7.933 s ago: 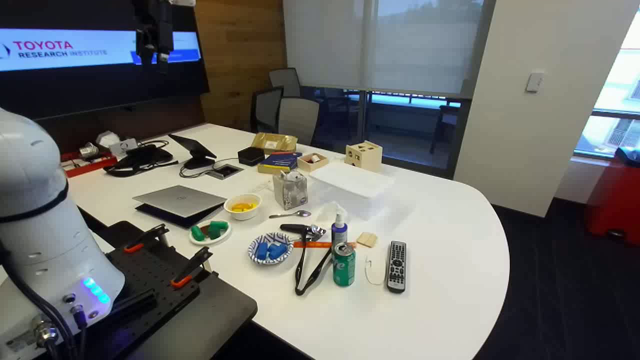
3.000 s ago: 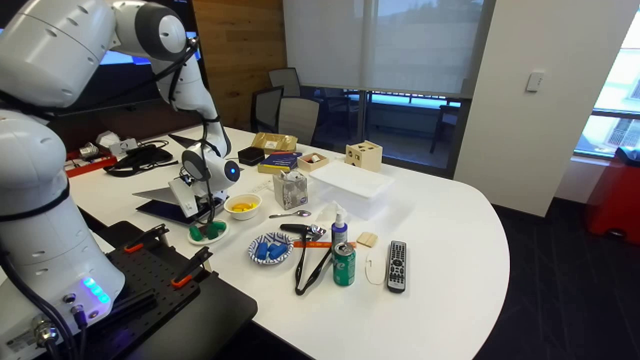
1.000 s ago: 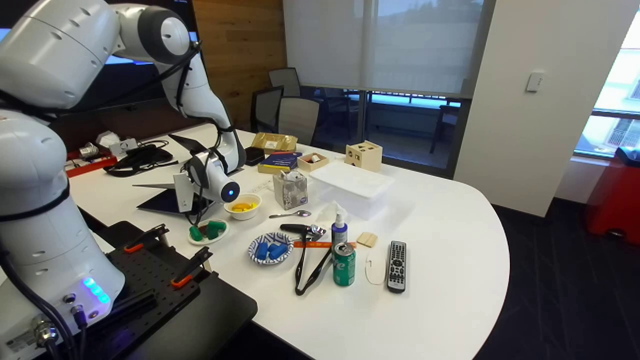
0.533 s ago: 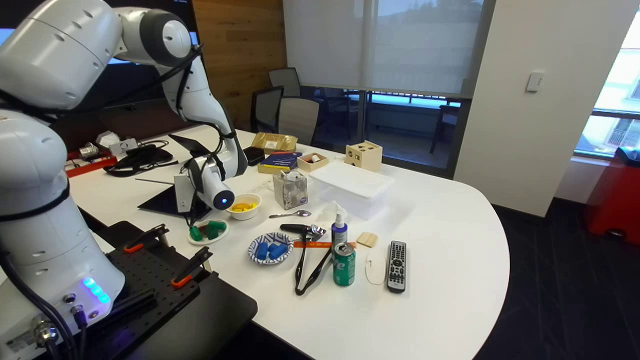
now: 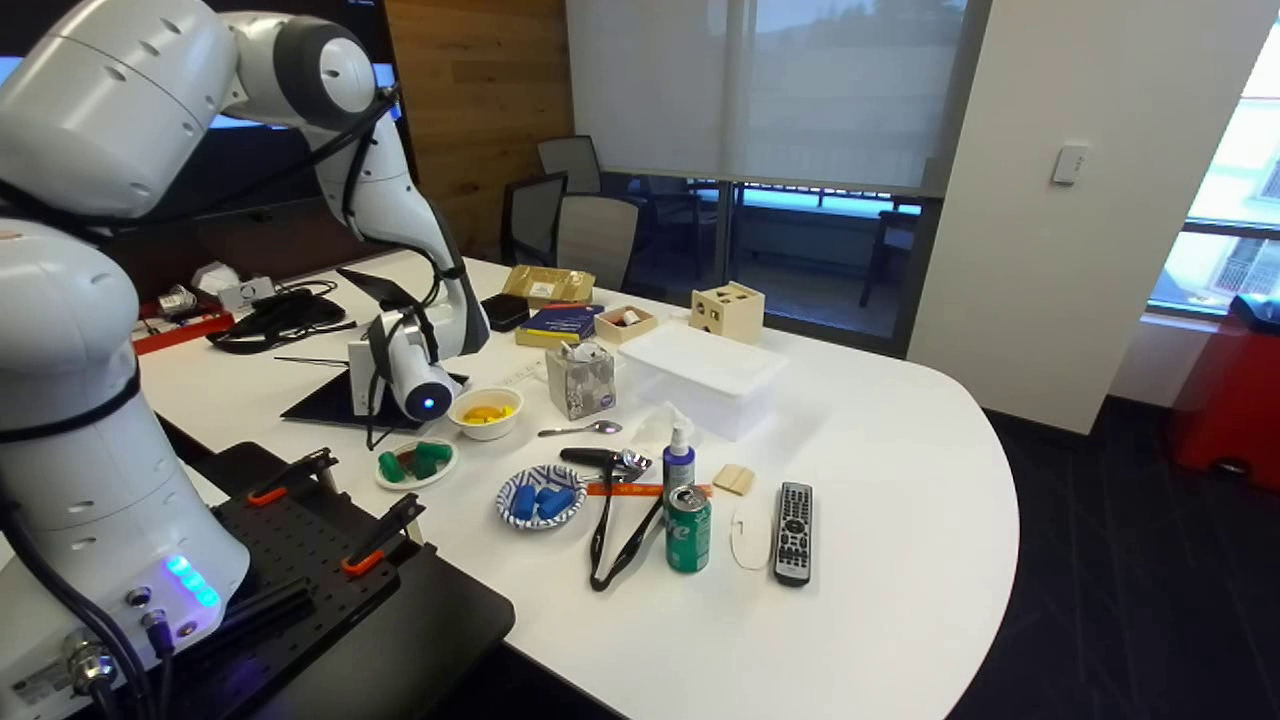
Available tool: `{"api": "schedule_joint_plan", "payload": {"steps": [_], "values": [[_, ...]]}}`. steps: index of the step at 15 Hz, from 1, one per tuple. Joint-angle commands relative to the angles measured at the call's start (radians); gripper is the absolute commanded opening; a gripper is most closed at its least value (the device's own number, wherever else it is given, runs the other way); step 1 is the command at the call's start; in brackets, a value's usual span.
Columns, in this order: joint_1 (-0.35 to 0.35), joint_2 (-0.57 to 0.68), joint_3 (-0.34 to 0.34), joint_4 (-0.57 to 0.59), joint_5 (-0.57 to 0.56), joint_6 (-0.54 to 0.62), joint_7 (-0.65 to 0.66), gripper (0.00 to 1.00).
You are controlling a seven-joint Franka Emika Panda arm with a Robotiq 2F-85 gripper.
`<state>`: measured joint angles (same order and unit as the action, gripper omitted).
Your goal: Open the laptop
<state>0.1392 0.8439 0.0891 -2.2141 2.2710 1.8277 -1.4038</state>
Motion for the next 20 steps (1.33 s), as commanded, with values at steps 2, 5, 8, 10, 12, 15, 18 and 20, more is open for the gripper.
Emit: {"api": "schedule_joint_plan", "payload": {"steps": [2, 5, 8, 10, 12, 15, 18, 20], "values": [[0.042, -0.129, 0.005, -0.071, 0.133, -0.02, -0.026, 1.0], [0.068, -0.176, 0.009, -0.085, 0.214, -0.007, -0.042, 1.0], [0.096, -0.218, 0.01, -0.087, 0.299, 0.025, -0.046, 1.0], [0.126, -0.245, 0.008, -0.084, 0.414, 0.08, -0.112, 1.0], [-0.111, -0.238, 0.188, -0.047, 0.343, 0.212, -0.266, 1.0], [-0.266, -0.188, 0.334, 0.026, 0.337, 0.371, -0.405, 1.0], [-0.374, -0.151, 0.428, 0.089, 0.334, 0.48, -0.479, 1.0], [-0.405, -0.119, 0.463, 0.129, 0.333, 0.533, -0.511, 1.0]]}}
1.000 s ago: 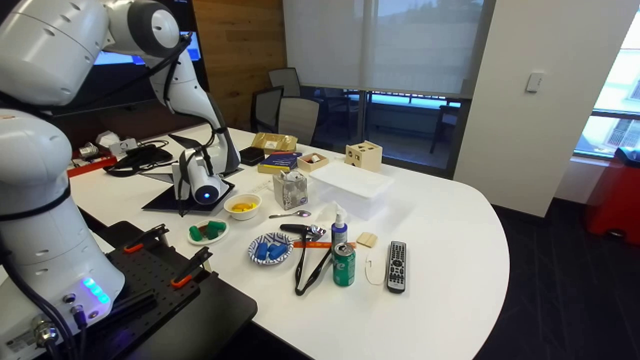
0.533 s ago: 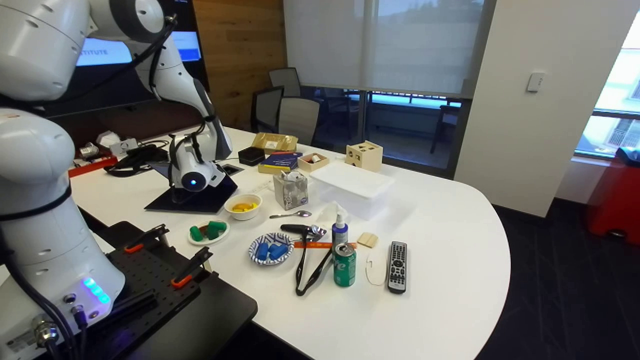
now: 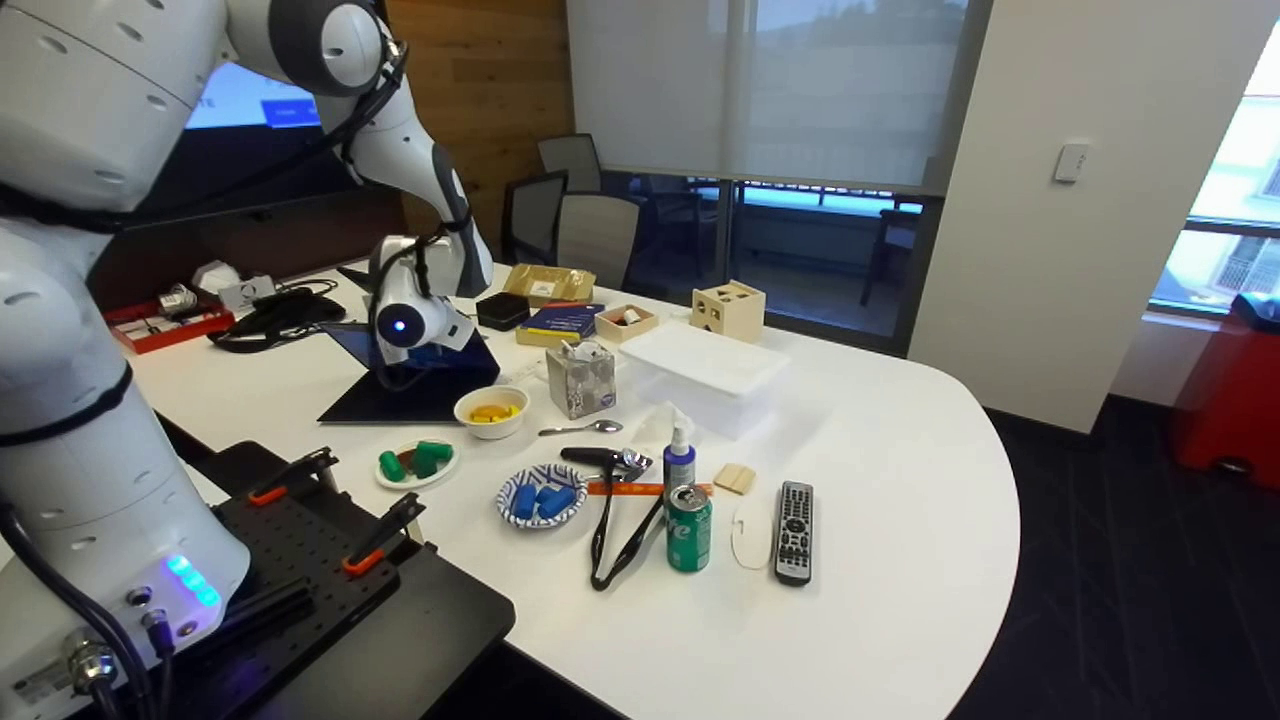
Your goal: Open the laptop
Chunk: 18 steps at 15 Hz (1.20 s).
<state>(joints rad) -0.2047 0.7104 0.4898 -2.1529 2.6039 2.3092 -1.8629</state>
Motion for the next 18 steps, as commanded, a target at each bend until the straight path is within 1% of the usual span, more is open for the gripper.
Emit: {"api": "schedule_joint_plan", "payload": {"steps": [1, 4, 7, 10, 12, 13, 14, 15, 16, 18], "values": [[-0.068, 0.03, 0.077, 0.087, 0.0, 0.069, -0.061, 1.0], [-0.055, 0.076, 0.096, 0.144, 0.0, 0.109, -0.082, 1.0], [-0.06, 0.089, 0.108, 0.161, 0.0, 0.119, -0.101, 1.0], [-0.067, 0.084, 0.109, 0.159, 0.0, 0.177, -0.125, 1.0], [-0.053, 0.062, 0.1, 0.152, 0.0, 0.244, -0.113, 1.0], [0.149, -0.045, -0.083, 0.126, -0.001, 0.225, 0.055, 1.0], [0.177, -0.062, -0.101, 0.128, -0.004, 0.282, 0.077, 1.0], [0.241, -0.093, -0.17, 0.13, -0.008, 0.338, 0.114, 1.0], [0.31, -0.13, -0.224, 0.126, -0.013, 0.396, 0.154, 1.0], [0.441, -0.201, -0.297, 0.117, -0.019, 0.551, 0.219, 1.0]]}}
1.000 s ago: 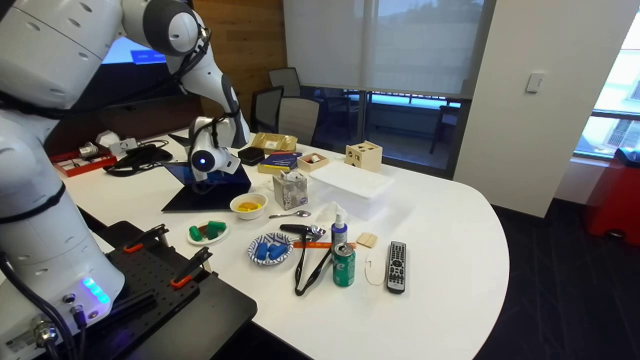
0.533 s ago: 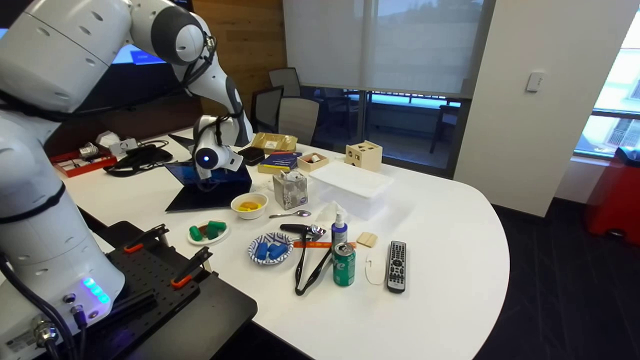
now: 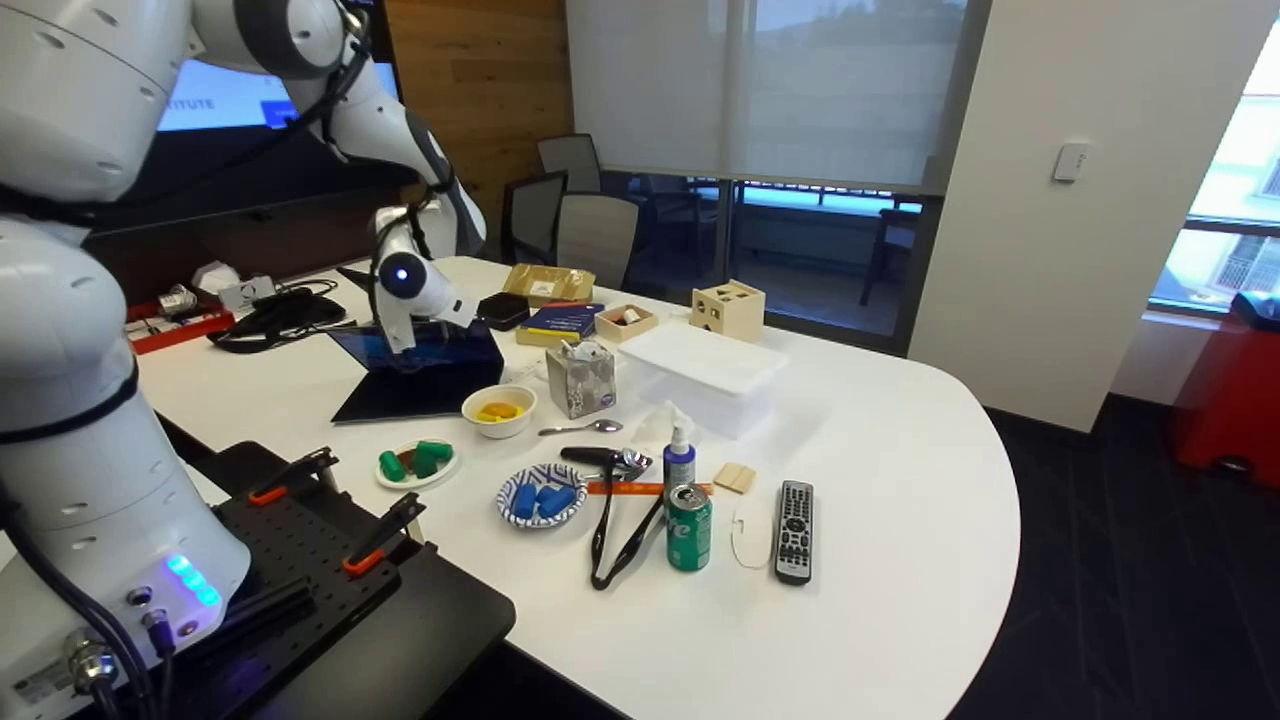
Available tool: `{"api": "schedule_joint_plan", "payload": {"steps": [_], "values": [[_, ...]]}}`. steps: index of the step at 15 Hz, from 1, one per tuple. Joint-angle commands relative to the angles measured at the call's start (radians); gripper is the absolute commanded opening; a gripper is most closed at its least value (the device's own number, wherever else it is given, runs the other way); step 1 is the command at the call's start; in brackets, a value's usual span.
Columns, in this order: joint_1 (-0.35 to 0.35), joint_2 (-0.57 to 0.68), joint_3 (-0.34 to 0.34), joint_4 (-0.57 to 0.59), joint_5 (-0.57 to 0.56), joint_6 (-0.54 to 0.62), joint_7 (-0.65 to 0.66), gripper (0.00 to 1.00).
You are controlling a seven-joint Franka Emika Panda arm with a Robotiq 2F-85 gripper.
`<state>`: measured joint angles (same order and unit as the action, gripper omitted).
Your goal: Open the laptop
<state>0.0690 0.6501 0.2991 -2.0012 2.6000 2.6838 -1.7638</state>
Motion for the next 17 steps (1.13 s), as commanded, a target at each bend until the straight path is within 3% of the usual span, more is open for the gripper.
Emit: {"api": "schedule_joint_plan", "payload": {"steps": [1, 4, 5, 6, 8, 9, 10, 17], "values": [[0.235, -0.184, -0.126, -0.053, -0.022, 0.257, 0.144, 1.0], [0.263, -0.234, -0.01, -0.033, -0.046, 0.543, 0.137, 1.0], [0.327, -0.249, -0.014, -0.042, -0.175, 0.612, 0.291, 1.0], [0.209, -0.228, 0.145, -0.012, -0.131, 0.721, 0.191, 1.0], [0.139, -0.189, 0.292, 0.03, -0.115, 0.895, 0.137, 1.0], [0.258, -0.237, 0.137, -0.111, -0.06, 0.782, 0.107, 1.0], [0.244, -0.226, 0.162, -0.101, -0.042, 0.805, 0.075, 1.0], [0.284, -0.204, 0.064, -0.198, 0.004, 0.781, -0.133, 1.0]]}}
